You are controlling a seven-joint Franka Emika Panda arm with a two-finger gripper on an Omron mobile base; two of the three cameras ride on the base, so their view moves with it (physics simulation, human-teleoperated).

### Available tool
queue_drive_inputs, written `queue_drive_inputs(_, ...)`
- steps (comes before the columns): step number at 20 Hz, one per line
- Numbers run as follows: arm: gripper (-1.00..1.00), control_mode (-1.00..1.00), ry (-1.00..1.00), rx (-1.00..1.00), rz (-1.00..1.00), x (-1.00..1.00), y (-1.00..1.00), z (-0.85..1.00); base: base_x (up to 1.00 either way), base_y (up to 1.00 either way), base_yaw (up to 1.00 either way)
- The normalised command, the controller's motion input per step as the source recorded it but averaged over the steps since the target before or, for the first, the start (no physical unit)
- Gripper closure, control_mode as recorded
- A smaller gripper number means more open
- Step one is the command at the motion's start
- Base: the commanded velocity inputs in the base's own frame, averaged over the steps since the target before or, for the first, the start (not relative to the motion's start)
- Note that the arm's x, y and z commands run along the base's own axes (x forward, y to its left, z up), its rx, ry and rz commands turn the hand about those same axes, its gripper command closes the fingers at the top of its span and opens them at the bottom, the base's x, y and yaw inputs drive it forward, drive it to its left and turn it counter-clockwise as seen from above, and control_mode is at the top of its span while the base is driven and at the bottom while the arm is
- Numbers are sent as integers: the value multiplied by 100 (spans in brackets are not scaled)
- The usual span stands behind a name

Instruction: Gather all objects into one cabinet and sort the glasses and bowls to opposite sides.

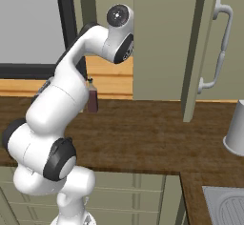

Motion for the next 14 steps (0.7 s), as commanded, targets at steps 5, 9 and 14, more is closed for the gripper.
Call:
queue_drive_inputs(5, -100, -100, 0, 0, 0, 32, -7, 0, 0, 0, 0)
queue_drive_inputs(9, -100, -100, 0, 0, 0, 34, -12, 0, 0, 0, 0)
queue_drive_inputs(14, -100, -100, 0, 0, 0, 31, -14, -1, 0, 0, 0)
